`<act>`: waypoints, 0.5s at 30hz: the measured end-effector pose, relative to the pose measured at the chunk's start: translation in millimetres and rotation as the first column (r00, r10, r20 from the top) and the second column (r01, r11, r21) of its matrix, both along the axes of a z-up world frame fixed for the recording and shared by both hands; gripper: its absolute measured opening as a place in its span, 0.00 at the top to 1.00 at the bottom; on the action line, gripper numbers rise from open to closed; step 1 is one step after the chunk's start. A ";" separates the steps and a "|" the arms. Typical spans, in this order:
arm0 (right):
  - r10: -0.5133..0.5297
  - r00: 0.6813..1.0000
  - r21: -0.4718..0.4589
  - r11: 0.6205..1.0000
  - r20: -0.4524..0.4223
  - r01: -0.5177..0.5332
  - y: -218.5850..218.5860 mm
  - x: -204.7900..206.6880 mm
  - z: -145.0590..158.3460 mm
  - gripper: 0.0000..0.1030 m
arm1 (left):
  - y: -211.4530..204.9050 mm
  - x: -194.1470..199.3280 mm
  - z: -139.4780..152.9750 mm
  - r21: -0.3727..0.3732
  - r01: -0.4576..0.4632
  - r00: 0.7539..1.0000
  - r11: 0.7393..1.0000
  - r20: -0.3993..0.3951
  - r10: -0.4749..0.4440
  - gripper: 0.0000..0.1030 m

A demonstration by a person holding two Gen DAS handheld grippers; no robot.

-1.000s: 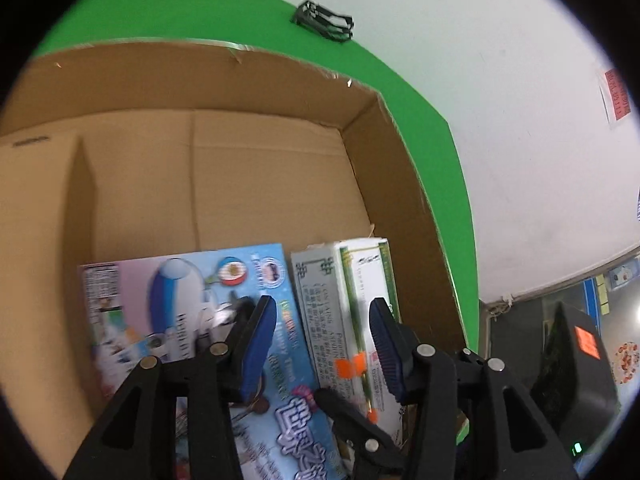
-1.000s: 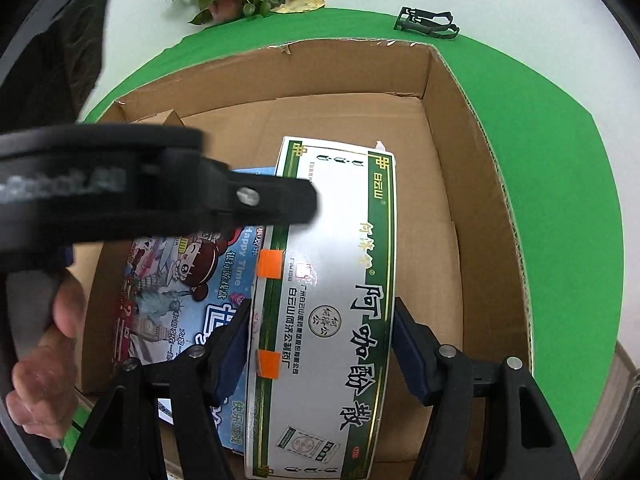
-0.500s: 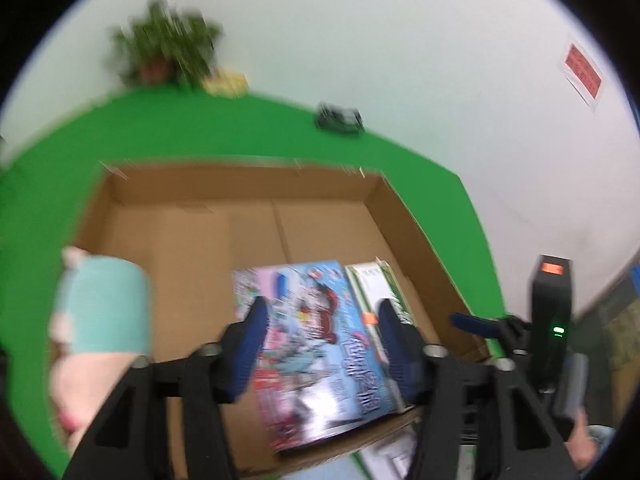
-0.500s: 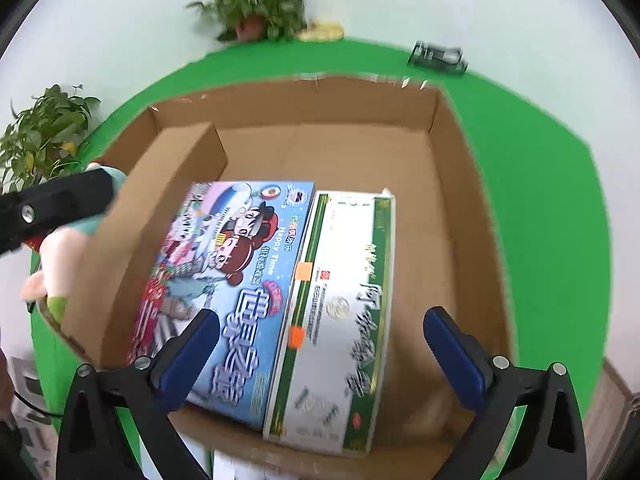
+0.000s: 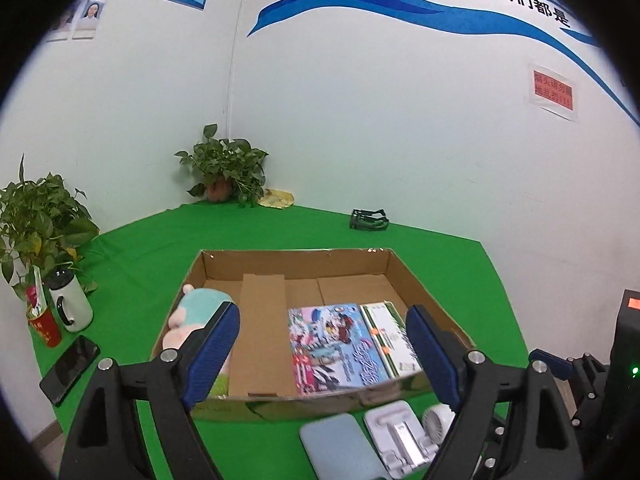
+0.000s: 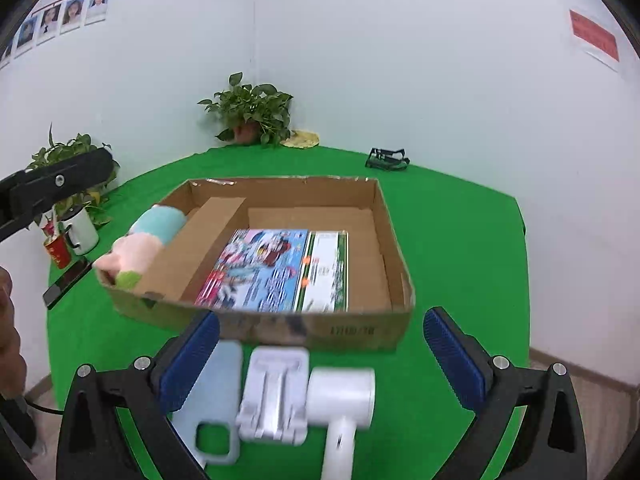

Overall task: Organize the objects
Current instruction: 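Withdraw the right gripper and move it toward the white hair dryer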

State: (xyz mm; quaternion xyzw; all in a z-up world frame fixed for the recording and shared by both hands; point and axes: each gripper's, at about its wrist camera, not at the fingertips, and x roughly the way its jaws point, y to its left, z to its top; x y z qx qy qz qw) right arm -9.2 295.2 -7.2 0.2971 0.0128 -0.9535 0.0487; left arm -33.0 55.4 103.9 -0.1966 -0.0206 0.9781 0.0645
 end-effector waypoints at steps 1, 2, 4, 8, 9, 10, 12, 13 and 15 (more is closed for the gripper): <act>-0.005 1.000 0.004 1.000 -0.001 0.005 1.1 10.0 -0.3 0.00 | 0.8 4.1 -0.5 0.002 0.000 1.000 1.000 0.002 0.000 0.17; -0.006 1.000 0.009 1.000 -0.002 0.006 1.6 15.9 -1.4 0.00 | 2.9 9.5 -0.6 -0.002 -0.005 1.000 1.000 -0.001 0.005 0.18; -0.006 1.000 0.006 1.000 -0.012 0.006 3.6 28.6 -4.4 0.00 | 7.2 15.0 -1.7 -0.010 0.009 1.000 1.000 -0.014 -0.009 0.20; -0.013 1.000 -0.018 1.000 -0.025 0.013 13.0 47.2 -5.9 0.00 | 17.8 19.2 -10.9 -0.014 0.090 0.996 0.996 0.007 -0.090 0.64; -0.015 1.000 -0.016 1.000 -0.018 0.015 13.5 46.2 -8.2 0.00 | 18.9 17.9 -13.2 -0.015 0.099 0.995 0.995 0.021 -0.099 0.77; -0.019 1.000 -0.014 1.000 -0.017 0.019 14.8 47.8 -9.5 0.01 | 19.7 17.1 -15.1 -0.014 0.100 0.995 0.995 0.032 -0.100 0.80; -0.021 0.999 -0.015 1.000 -0.024 0.021 17.8 50.5 -12.2 0.12 | 19.2 14.1 -18.5 -0.002 0.103 0.994 0.995 0.047 -0.103 0.80; -0.015 1.000 -0.021 1.000 -0.026 0.014 19.2 50.1 -14.1 0.40 | 19.7 12.6 -20.3 0.001 0.108 0.993 0.994 0.056 -0.108 0.74; 0.002 1.000 -0.037 0.999 -0.013 -0.002 20.2 49.0 -16.8 0.60 | 21.7 8.1 -24.5 -0.010 0.104 0.991 0.995 0.085 -0.103 0.25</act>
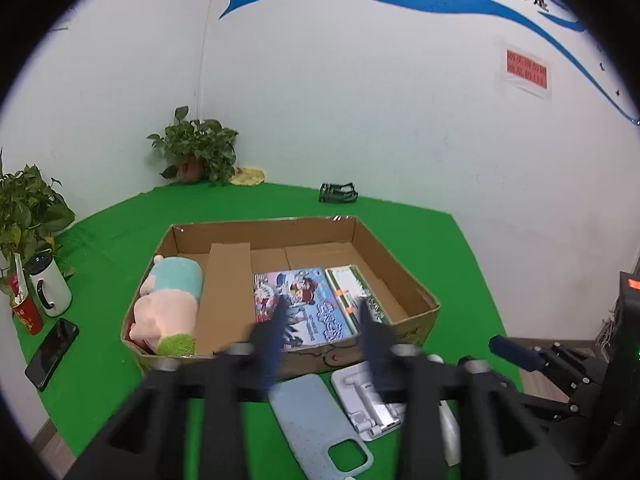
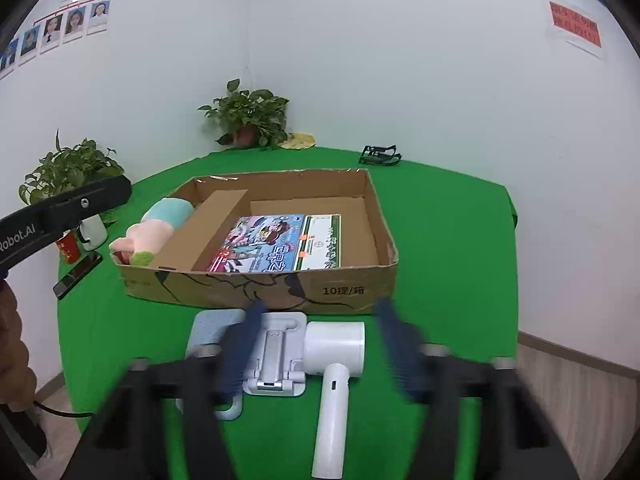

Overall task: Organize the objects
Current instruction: 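Withdraw the right gripper and move it toward the white hair dryer, then grasp the white hair dryer by its handle with the right gripper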

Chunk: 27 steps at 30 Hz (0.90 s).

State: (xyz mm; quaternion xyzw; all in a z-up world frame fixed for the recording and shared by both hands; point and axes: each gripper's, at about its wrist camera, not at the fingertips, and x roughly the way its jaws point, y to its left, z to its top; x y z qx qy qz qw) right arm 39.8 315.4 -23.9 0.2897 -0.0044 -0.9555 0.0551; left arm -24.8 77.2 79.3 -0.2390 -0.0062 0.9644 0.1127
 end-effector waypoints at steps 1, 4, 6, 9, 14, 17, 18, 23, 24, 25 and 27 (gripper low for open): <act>0.011 1.000 -0.013 1.000 -0.002 -0.011 0.7 0.3 -1.2 0.59 | -0.8 -2.4 -2.9 0.001 -0.012 1.000 1.000 0.011 0.012 0.06; 0.034 0.999 -0.050 0.998 -0.027 -0.036 3.8 5.8 -4.1 0.02 | -1.8 -8.1 -14.6 0.042 0.021 0.998 0.999 0.058 -0.023 0.06; 0.042 0.998 -0.072 0.996 -0.045 -0.045 8.7 10.0 -7.4 0.00 | -0.2 -12.4 -25.1 0.072 0.050 0.991 0.996 0.123 -0.059 0.06; 0.053 0.998 -0.061 0.997 -0.015 -0.054 16.2 10.9 -20.6 0.00 | 3.2 -21.7 -45.2 0.136 0.086 0.969 0.987 0.220 -0.115 0.06; 0.131 0.985 -0.089 0.989 0.110 -0.122 24.8 14.4 -61.3 0.00 | 23.9 -39.5 -88.3 0.300 0.197 0.856 0.933 0.411 -0.313 0.06; 0.158 0.966 -0.123 0.983 0.202 -0.135 26.8 16.0 -88.5 0.00 | 40.3 -50.5 -115.2 0.403 0.210 0.768 0.891 0.496 -0.405 0.06; 0.158 0.963 -0.122 0.983 0.216 -0.134 26.1 16.6 -94.3 0.01 | 44.6 -53.0 -120.9 0.422 0.214 0.745 0.881 0.513 -0.426 0.06; 0.146 0.950 -0.053 0.989 0.275 -0.136 14.9 13.0 -120.2 0.28 | 75.7 -59.0 -139.2 0.484 0.259 0.652 0.836 0.551 -0.521 0.14; 0.147 0.949 -0.039 0.989 0.277 -0.142 12.1 10.9 -123.6 0.30 | 79.4 -59.8 -140.8 0.499 0.265 0.635 0.825 0.553 -0.539 0.16; 0.148 0.949 -0.028 0.989 0.278 -0.146 9.9 8.9 -125.4 0.34 | 82.7 -61.0 -142.5 0.515 0.265 0.622 0.815 0.555 -0.552 0.19; 0.142 0.949 -0.015 0.990 0.282 -0.144 7.4 3.4 -128.8 0.45 | 90.1 -64.1 -147.1 0.536 0.261 0.598 0.803 0.564 -0.570 0.22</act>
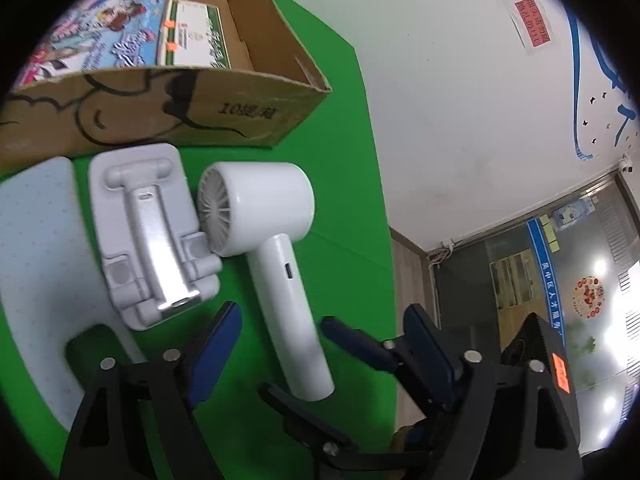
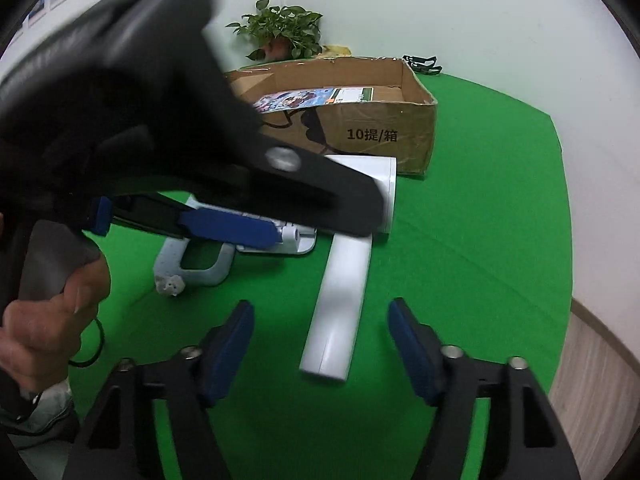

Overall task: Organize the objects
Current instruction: 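Grasp the white hair dryer by its handle with the right gripper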

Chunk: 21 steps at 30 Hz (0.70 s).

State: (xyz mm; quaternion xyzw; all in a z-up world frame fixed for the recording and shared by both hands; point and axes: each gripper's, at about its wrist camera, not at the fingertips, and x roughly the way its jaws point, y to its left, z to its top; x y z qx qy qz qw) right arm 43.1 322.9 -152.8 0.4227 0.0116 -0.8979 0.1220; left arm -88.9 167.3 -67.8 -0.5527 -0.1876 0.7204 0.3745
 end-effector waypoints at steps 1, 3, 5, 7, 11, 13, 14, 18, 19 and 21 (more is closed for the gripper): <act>0.000 1.000 -0.007 1.000 0.010 0.000 -0.1 -3.5 -2.7 0.52 | 3.2 -1.5 -1.9 -0.002 0.005 1.000 1.000 0.006 -0.005 0.26; 0.002 1.000 -0.016 1.000 0.023 -0.002 0.4 -8.2 -7.5 0.62 | 10.1 -4.2 -7.6 -0.017 0.017 1.000 1.000 0.023 -0.017 0.31; -0.009 0.999 -0.005 1.000 0.040 0.009 1.1 -11.5 -14.4 0.69 | 14.5 -4.4 -14.6 -0.018 0.028 0.998 0.999 0.057 -0.027 0.39; -0.019 0.998 -0.011 1.000 0.059 0.020 2.5 -11.5 -19.3 0.72 | 19.2 -1.3 -18.5 -0.036 0.041 0.997 0.999 0.066 -0.039 0.40; -0.036 0.996 0.004 0.999 0.079 0.036 0.3 -0.5 -27.1 0.73 | 25.8 10.9 -24.0 -0.069 0.054 0.995 0.996 0.087 -0.048 0.46; -0.041 0.995 0.001 0.999 0.089 0.042 -0.5 8.5 -31.6 0.74 | 29.0 21.0 -31.7 -0.101 0.062 0.992 0.993 0.119 -0.049 0.61; -0.043 0.995 0.004 0.999 0.091 0.043 -1.3 12.1 -32.5 0.74 | 27.5 24.9 -31.4 -0.103 0.050 0.993 0.993 0.111 -0.038 0.62; -0.052 0.993 0.021 0.999 0.105 0.050 -4.7 20.3 -35.6 0.75 | 29.5 33.7 -32.7 -0.132 0.039 0.993 0.990 0.113 -0.024 0.68; -0.054 0.993 0.023 0.998 0.107 0.052 -5.9 20.1 -36.6 0.75 | 30.3 34.2 -31.5 -0.141 0.040 0.994 0.989 0.107 -0.025 0.68; -0.062 0.992 0.027 0.998 0.107 0.059 -8.5 18.1 -38.2 0.75 | 32.4 34.3 -27.1 -0.156 0.040 0.995 0.987 0.095 -0.026 0.68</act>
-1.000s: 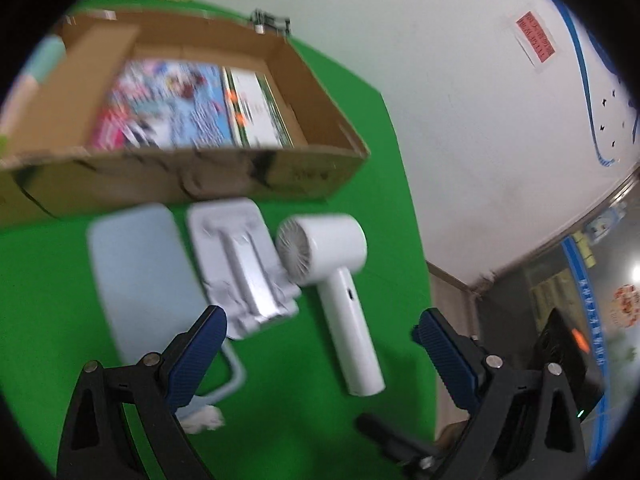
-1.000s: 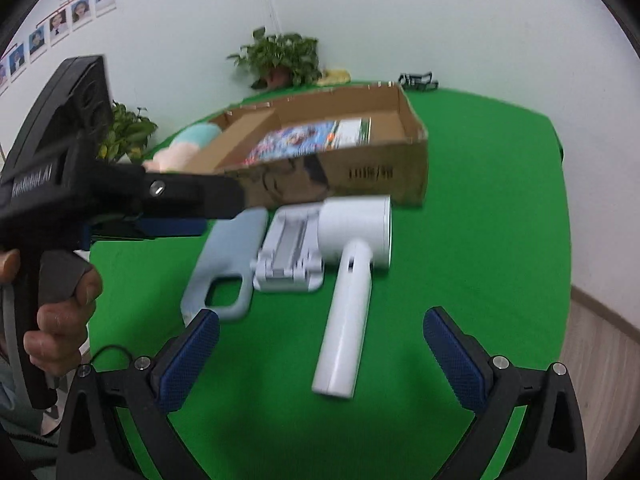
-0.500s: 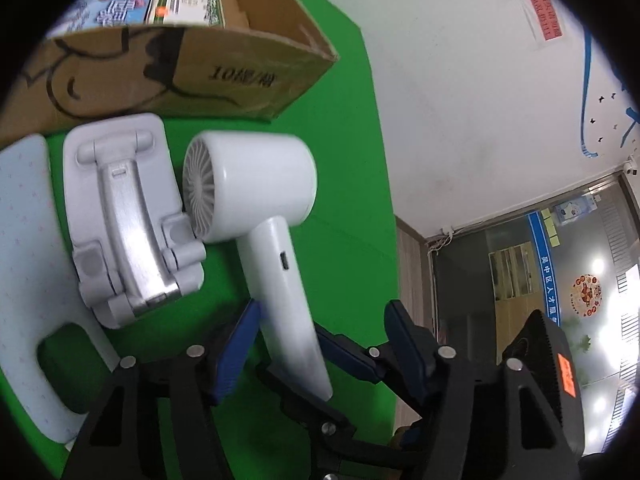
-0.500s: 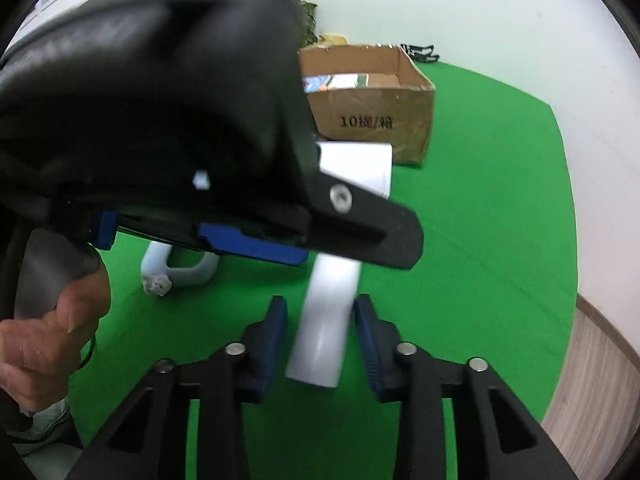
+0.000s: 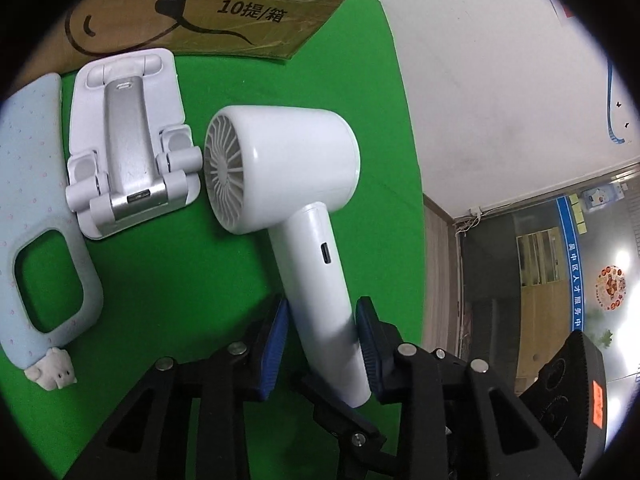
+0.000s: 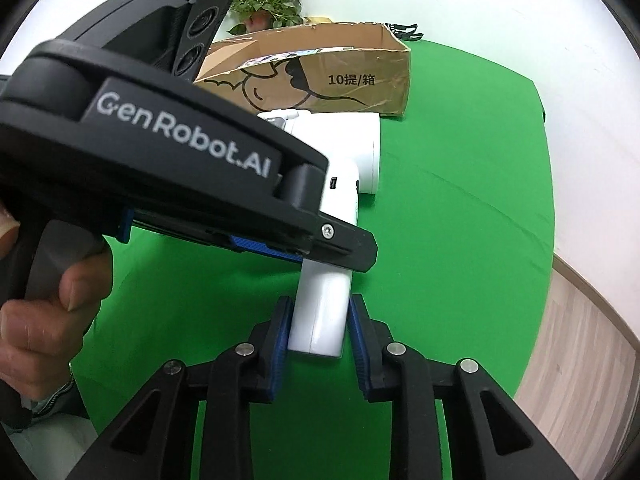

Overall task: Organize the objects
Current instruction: 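Grasp the white hair dryer by its handle with the right gripper, then carry the hair dryer with the right gripper and drop it beside the medicine box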

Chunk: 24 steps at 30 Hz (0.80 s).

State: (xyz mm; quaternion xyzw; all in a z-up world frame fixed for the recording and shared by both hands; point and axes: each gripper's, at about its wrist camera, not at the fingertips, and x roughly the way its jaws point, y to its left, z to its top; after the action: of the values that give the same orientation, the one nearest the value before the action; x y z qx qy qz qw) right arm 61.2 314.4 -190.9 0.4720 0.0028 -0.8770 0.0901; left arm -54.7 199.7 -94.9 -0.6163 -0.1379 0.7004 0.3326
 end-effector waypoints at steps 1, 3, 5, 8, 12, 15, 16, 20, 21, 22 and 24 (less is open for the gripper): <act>-0.002 1.000 0.003 1.000 -0.001 0.002 -2.1 -1.7 -0.6 0.75 | -0.5 -1.2 1.9 -0.001 -0.002 1.000 1.000 -0.007 0.002 0.67; -0.010 1.000 0.008 1.000 -0.022 0.010 -4.9 -3.7 1.6 0.76 | -3.4 -3.4 8.3 0.016 -0.016 1.000 1.000 -0.014 0.016 0.67; -0.021 0.998 0.011 1.000 -0.051 0.022 -6.9 -6.6 6.9 0.76 | -3.3 -5.8 21.2 0.036 -0.018 0.998 0.999 -0.051 0.020 0.67; -0.035 0.994 0.018 0.999 -0.105 0.037 -9.4 -15.2 19.4 0.76 | -2.4 -9.8 47.0 0.042 -0.024 0.990 0.999 -0.137 0.030 0.68; -0.026 0.981 0.036 0.999 -0.194 0.034 -14.6 -34.9 45.1 0.76 | -2.5 -18.8 91.8 0.060 -0.044 0.962 0.997 -0.267 0.058 0.68; -0.019 0.960 0.038 0.999 -0.280 0.031 -20.7 -58.8 72.0 0.76 | -4.1 -30.8 124.7 0.069 -0.055 0.934 0.996 -0.350 0.076 0.68; -0.017 0.953 0.040 0.999 -0.302 0.031 -23.2 -66.4 79.3 0.76 | -5.4 -38.2 135.6 0.070 -0.057 0.925 0.996 -0.372 0.079 0.68; -0.015 0.928 0.042 0.999 -0.371 0.032 -33.2 -102.5 102.6 0.76 | -6.6 -66.4 169.5 0.062 -0.075 0.898 0.995 -0.429 0.094 0.68; -0.016 0.923 0.040 0.999 -0.385 0.034 -36.0 -117.5 109.9 0.76 | -8.0 -73.0 174.2 0.059 -0.117 0.891 0.991 -0.435 0.131 0.68; -0.019 0.920 0.035 0.999 -0.392 0.035 -37.5 -127.9 114.7 0.76 | -3.8 -80.4 180.1 0.063 -0.116 0.889 0.991 -0.438 0.132 0.68; -0.021 0.916 0.032 0.999 -0.401 0.037 -40.1 -147.3 121.9 0.76 | -17.0 -97.9 186.8 0.071 -0.122 0.891 0.990 -0.431 0.141 0.68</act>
State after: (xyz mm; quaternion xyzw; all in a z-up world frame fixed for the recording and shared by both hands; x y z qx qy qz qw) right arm -86.0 274.3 -69.0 0.2841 0.0312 -0.9561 0.0655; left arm -152.5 182.7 91.8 -0.4265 -0.1163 0.8381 0.3196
